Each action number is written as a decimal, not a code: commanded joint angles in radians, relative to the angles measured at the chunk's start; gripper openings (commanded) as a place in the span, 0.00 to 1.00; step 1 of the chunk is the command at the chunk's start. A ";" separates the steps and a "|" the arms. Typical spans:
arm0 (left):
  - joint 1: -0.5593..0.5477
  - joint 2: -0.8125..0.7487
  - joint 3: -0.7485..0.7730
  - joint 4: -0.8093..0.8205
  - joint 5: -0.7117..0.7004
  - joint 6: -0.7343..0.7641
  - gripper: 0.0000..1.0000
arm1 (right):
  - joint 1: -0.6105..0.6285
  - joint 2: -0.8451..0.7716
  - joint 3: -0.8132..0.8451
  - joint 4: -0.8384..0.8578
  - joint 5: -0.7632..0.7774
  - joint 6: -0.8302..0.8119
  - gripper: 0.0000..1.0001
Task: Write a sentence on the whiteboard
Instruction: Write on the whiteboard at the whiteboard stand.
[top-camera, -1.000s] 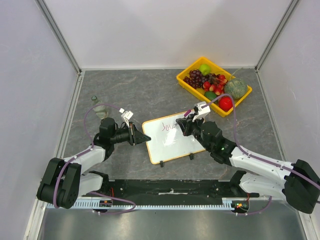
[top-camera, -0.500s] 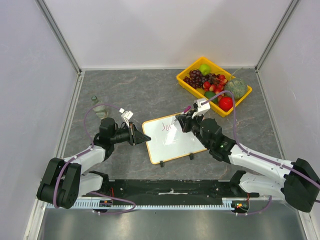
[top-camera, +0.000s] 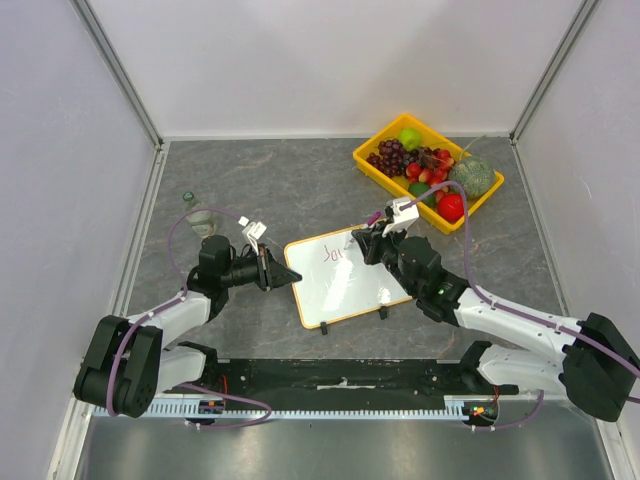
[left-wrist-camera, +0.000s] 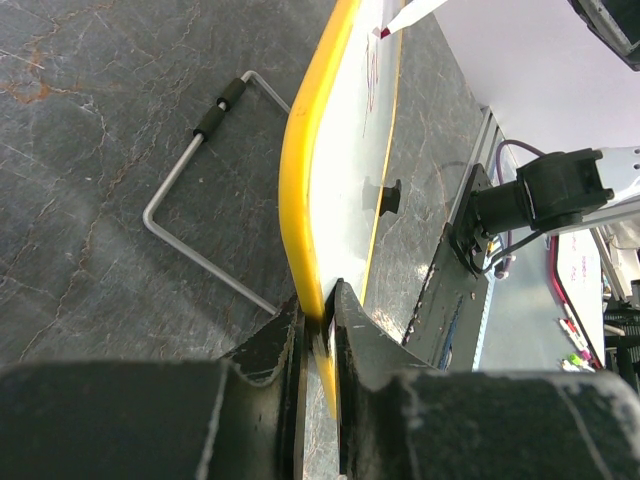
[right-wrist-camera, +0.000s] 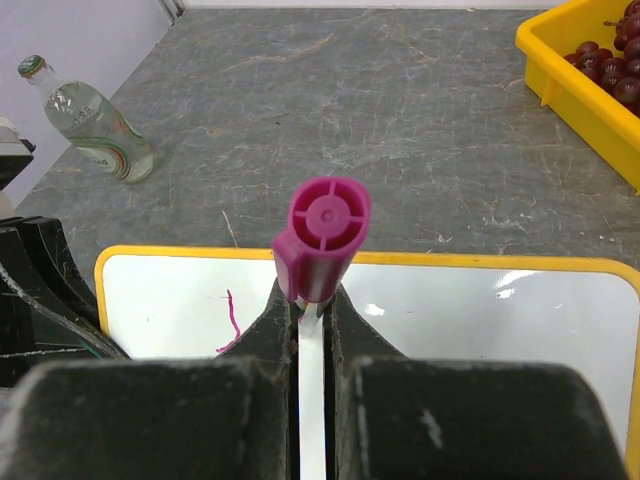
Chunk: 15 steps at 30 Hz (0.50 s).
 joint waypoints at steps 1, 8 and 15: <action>-0.001 -0.005 0.000 0.030 0.000 0.026 0.02 | -0.006 -0.011 -0.024 0.017 0.007 -0.005 0.00; 0.001 -0.007 0.000 0.032 0.000 0.024 0.02 | -0.006 -0.028 -0.062 0.010 -0.016 0.011 0.00; 0.001 -0.007 0.000 0.030 0.000 0.024 0.02 | -0.006 -0.043 -0.105 0.013 -0.041 0.030 0.00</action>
